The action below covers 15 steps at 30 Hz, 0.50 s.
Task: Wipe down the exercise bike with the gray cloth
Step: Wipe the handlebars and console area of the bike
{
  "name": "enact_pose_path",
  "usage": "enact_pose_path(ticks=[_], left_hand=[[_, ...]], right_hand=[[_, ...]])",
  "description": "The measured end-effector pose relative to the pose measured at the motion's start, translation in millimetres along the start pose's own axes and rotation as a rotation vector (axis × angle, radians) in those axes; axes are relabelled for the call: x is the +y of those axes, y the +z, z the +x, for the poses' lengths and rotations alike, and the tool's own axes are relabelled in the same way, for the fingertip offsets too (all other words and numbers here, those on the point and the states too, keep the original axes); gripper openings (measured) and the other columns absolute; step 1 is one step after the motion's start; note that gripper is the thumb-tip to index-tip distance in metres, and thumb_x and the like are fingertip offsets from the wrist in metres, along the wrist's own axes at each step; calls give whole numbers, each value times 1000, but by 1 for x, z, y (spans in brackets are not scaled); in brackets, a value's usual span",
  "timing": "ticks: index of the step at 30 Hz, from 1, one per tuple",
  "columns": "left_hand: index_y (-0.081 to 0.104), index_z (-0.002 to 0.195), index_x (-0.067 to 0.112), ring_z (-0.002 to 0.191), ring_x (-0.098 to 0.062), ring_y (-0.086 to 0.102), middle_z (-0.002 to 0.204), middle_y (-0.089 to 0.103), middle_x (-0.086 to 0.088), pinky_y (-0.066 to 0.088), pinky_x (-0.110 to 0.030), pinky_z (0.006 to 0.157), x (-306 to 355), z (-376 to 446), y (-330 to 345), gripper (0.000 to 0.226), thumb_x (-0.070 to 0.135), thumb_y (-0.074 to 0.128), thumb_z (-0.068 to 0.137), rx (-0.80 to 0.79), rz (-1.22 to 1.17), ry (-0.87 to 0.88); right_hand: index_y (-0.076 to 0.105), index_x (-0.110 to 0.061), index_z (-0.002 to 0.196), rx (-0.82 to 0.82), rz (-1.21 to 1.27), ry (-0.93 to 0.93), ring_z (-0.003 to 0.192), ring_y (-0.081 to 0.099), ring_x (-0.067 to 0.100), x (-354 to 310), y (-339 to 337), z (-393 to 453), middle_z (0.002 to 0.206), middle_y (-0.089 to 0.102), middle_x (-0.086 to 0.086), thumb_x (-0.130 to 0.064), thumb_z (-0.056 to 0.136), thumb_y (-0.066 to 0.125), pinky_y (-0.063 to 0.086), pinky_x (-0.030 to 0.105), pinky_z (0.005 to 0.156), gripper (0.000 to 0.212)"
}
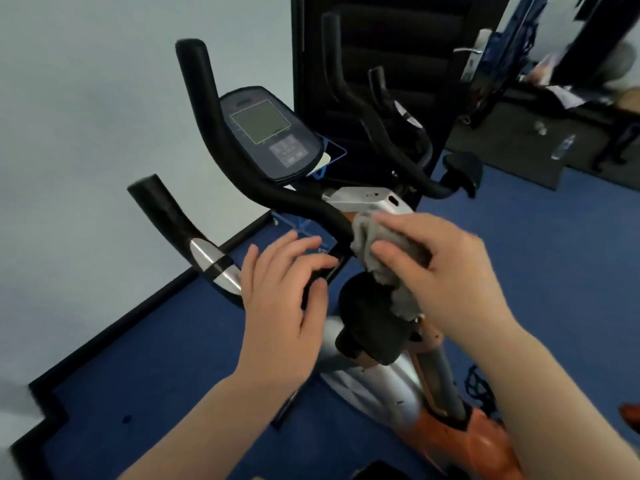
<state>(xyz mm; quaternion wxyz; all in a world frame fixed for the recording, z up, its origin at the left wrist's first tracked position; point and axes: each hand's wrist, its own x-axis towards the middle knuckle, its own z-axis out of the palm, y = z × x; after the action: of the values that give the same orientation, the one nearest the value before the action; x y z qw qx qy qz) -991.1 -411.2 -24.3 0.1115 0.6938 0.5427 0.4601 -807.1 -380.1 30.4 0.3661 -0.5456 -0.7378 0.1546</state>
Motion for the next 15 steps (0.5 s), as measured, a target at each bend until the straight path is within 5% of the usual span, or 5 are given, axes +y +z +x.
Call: enact_pose_path(ticks=[3, 5, 8, 11, 15], left_hand=[[57, 114, 26, 113, -4, 51, 115, 55, 15, 41, -35, 101, 14, -7, 19, 24, 33, 47, 94, -62, -74, -122], [48, 120, 31, 110, -6, 49, 113, 53, 18, 44, -33, 96, 21, -12, 30, 28, 38, 46, 93, -85, -71, -239], [30, 114, 47, 113, -4, 34, 106, 46, 31, 31, -26, 99, 28, -14, 40, 25, 46, 39, 91, -116, -19, -343], [33, 115, 40, 120, -4, 32, 97, 52, 26, 26, -29, 109, 32, -18, 44, 22, 35, 39, 94, -72, -13, -403], [53, 119, 27, 115, 36, 20, 87, 57, 23, -2, -15, 116, 41, -27, 46, 32, 30, 29, 99, 6, 11, -383]], right_hand=[[59, -31, 127, -122, -120, -54, 110, 44, 4, 17, 25, -24, 121, 57, -14, -36, 92, 57, 40, 28, 96, 35], [56, -29, 125, -134, -90, -51, 108, 44, 6, 23, 34, -24, 119, 55, -12, -36, 95, 52, 42, 26, 92, 31], [58, -25, 113, -264, -119, -110, 93, 52, 11, 31, 31, -1, 101, 61, -7, -44, 96, 48, 45, 29, 78, 27], [55, -25, 97, -383, 1, -98, 75, 56, 7, 38, 27, 16, 81, 60, -8, -49, 96, 48, 44, 27, 63, 25], [52, -27, 101, -216, 43, -35, 78, 57, 7, 42, 36, -8, 85, 60, -8, -52, 96, 39, 47, 29, 66, 29]])
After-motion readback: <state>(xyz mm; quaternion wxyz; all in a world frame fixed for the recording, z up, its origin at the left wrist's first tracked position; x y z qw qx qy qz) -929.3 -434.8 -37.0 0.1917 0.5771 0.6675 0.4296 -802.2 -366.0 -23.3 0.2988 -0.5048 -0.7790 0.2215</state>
